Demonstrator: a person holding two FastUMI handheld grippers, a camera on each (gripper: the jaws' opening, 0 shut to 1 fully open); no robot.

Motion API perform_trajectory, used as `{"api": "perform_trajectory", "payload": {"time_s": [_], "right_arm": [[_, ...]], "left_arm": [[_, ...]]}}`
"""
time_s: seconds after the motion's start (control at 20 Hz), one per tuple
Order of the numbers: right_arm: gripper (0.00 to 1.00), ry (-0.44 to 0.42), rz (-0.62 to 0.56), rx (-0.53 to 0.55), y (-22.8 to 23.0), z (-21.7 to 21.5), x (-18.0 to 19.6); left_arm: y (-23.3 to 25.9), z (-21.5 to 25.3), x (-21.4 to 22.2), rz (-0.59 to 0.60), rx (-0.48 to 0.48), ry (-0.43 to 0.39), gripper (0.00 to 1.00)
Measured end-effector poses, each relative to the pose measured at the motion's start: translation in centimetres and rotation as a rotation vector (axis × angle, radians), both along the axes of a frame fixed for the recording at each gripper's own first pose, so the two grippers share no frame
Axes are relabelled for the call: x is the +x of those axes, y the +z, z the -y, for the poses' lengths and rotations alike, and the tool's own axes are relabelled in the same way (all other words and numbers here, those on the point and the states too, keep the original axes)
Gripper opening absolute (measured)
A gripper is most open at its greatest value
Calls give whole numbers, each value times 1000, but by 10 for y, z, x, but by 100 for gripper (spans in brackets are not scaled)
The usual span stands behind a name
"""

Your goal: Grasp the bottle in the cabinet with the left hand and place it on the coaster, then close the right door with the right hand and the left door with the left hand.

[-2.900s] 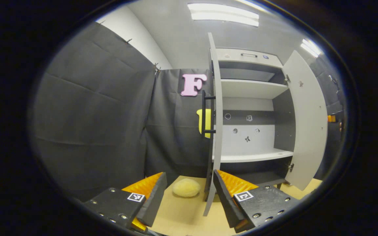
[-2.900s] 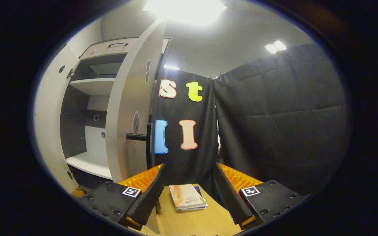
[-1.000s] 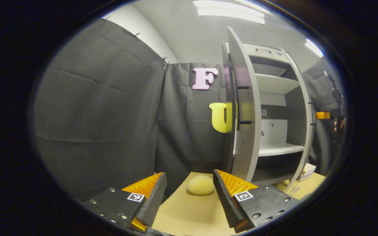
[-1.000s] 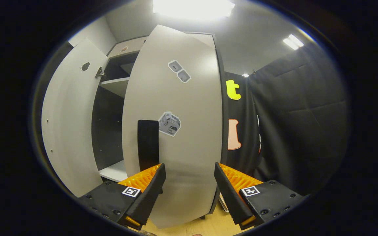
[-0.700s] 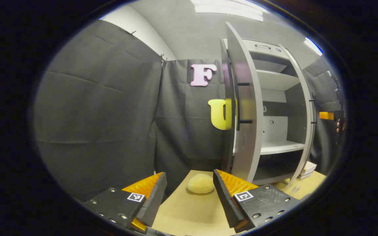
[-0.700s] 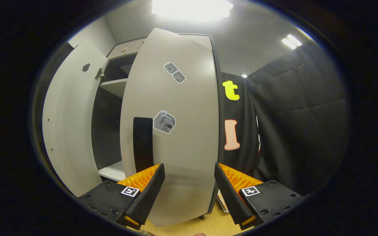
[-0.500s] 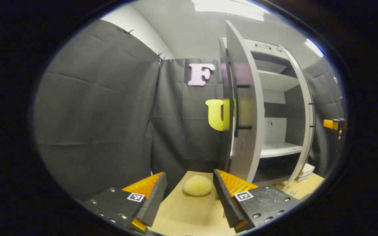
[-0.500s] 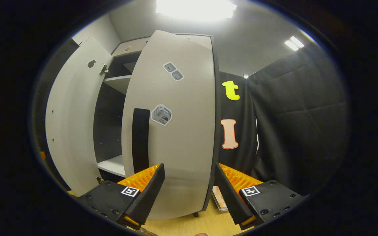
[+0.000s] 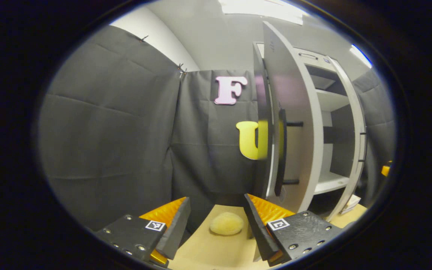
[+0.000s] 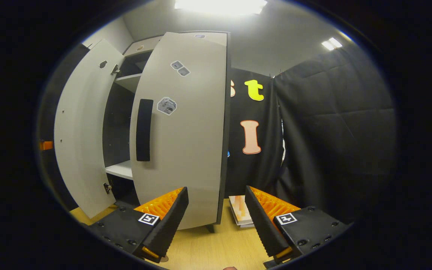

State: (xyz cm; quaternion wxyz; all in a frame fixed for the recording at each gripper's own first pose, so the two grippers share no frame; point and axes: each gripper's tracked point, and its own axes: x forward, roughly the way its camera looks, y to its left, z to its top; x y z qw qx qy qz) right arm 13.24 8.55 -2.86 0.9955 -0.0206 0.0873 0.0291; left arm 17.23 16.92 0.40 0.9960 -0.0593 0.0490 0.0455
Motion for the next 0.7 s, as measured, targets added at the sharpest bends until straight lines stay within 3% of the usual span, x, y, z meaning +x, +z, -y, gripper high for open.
{"api": "perform_trajectory", "payload": {"time_s": [0.2, 0.5, 0.7], "right_arm": [[96, -21, -10, 7, -6, 19, -8], [94, -62, -43, 32, -20, 46, -20], [97, -88, -49, 30, -22, 68, -26]], "left_arm": [[20, -7, 18, 2, -50, 10, 84], [44, 6, 37, 14, -51, -4, 83], [62, 18, 37, 36, 29, 17, 83]]}}
